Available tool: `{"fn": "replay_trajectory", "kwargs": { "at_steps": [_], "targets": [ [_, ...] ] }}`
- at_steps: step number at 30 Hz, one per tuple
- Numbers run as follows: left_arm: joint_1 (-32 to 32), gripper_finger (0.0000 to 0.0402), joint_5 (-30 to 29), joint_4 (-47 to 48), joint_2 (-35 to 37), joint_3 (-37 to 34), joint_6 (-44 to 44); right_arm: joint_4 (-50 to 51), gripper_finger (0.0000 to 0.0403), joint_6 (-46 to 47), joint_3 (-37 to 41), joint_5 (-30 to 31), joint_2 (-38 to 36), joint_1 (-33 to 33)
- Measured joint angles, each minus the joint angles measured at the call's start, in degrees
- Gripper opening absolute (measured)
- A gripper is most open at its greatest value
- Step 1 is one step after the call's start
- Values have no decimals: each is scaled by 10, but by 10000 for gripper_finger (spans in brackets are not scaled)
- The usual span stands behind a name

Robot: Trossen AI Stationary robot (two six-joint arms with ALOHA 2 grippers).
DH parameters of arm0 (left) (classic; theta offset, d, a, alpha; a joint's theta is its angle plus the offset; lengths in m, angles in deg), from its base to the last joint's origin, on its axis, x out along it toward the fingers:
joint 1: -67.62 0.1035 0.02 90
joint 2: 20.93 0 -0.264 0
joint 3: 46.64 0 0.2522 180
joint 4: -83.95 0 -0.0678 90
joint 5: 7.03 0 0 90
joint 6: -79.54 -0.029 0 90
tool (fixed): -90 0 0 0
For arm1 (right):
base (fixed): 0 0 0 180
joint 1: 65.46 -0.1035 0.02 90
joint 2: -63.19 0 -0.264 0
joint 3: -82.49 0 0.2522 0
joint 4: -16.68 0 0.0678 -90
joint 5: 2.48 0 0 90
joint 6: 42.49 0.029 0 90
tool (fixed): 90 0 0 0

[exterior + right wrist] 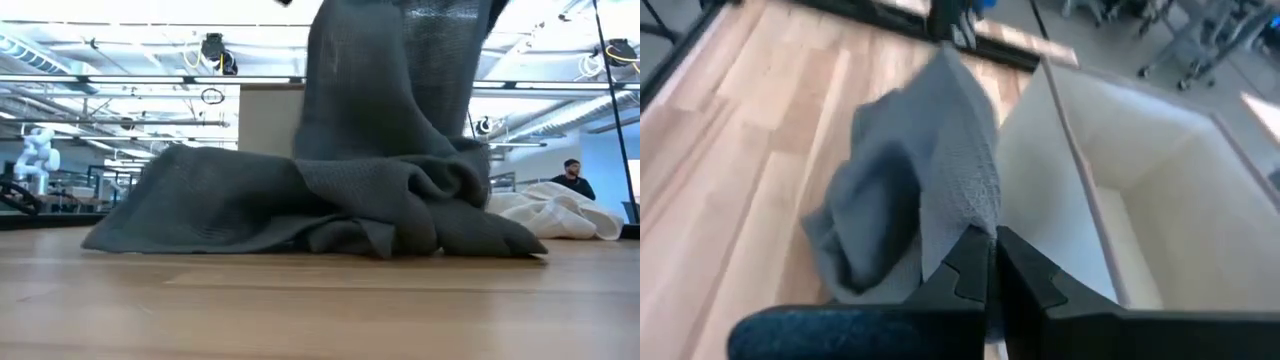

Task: Fold towel
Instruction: Fold the gray towel

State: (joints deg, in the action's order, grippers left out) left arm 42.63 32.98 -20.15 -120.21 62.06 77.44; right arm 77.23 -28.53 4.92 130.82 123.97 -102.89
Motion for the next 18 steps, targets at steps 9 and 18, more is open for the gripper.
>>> {"fn": "replay_trajectory", "kwargs": {
  "at_steps": [9,18],
  "targets": [
    [6,112,231,-195,-1,-144,61,22,1,37,0,-1,3,-2],
    [-13,113,249,-338,-1,-259,152,20,0,34,0,-1,4,-2]
  ]
}}
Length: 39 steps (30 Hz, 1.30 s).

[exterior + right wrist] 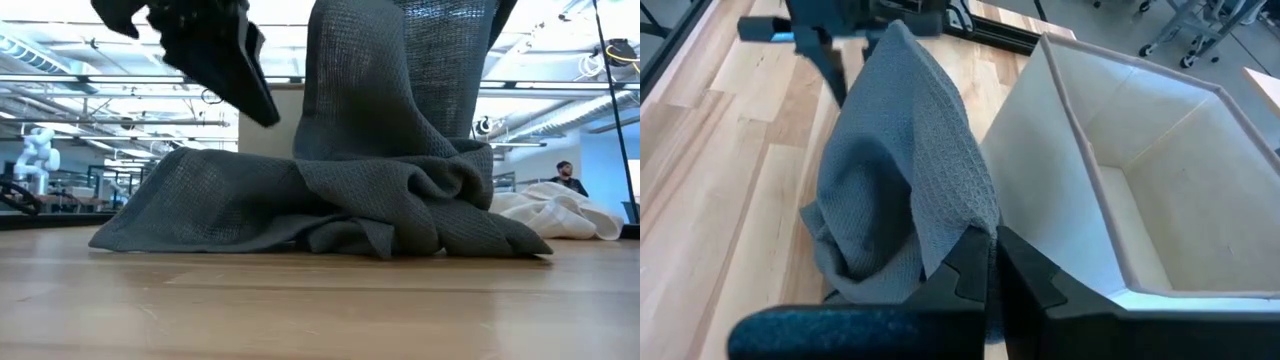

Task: Fold towel
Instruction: Fold the gray towel

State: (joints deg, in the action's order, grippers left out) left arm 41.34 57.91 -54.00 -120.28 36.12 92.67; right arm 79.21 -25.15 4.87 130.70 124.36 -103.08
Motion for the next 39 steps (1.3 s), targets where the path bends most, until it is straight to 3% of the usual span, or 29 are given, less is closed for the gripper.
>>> {"fn": "replay_trajectory", "kwargs": {
  "at_steps": [3,8,16,33,39],
  "targets": [
    [0,113,37,-87,0,-51,16,0,0,0,0,0,0,0],
    [10,113,40,-153,0,-100,62,0,0,-2,0,0,0,0],
    [18,113,76,-370,0,-179,75,-1,0,-2,0,0,0,0],
    [50,113,61,-394,-11,-183,94,-7,0,0,0,0,0,0],
    [45,112,134,-359,-16,-183,108,-7,0,0,0,0,0,0]
  ]
}}
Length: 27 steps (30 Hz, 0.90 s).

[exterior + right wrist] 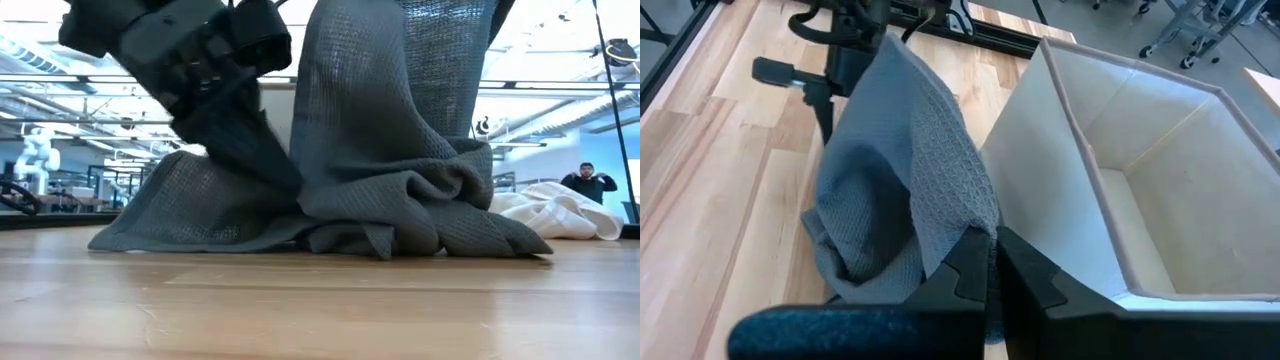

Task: Fold towel
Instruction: Fold the gray towel

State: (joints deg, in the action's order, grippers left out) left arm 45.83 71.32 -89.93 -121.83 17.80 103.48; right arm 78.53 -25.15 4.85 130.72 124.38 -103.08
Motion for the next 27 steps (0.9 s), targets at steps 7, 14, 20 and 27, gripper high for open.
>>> {"fn": "replay_trajectory", "kwargs": {
  "at_steps": [7,14,20,27],
  "targets": [
    [-23,112,19,72,0,0,26,1,0,1,0,0,0,0],
    [-18,112,-56,14,0,0,9,1,0,-4,0,0,0,0],
    [11,112,-46,-3,0,0,-14,2,0,-2,0,0,2,0],
    [28,112,-18,13,0,0,-2,3,0,-4,0,0,17,0]
  ]
}}
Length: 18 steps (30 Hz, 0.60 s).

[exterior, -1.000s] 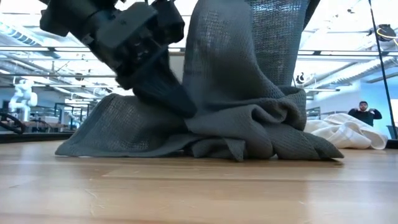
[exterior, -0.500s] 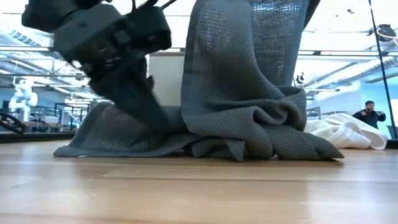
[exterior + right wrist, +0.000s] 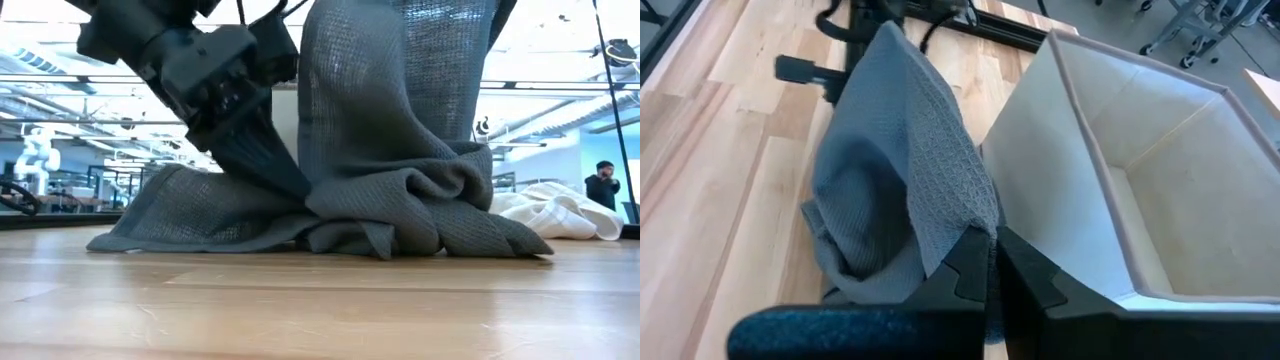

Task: Fold towel
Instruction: Fold the gray towel

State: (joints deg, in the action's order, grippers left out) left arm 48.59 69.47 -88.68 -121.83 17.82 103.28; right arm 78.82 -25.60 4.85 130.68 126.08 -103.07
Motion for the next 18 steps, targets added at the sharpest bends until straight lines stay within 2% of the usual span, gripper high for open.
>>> {"fn": "replay_trajectory", "kwargs": {
  "at_steps": [6,12,18],
  "targets": [
    [0,113,47,62,0,0,15,0,0,0,0,-1,5,0],
    [-3,113,46,20,0,0,-1,0,0,-2,0,-2,5,0],
    [5,113,1,-2,0,0,-13,0,0,-1,0,-2,5,0]
  ]
}}
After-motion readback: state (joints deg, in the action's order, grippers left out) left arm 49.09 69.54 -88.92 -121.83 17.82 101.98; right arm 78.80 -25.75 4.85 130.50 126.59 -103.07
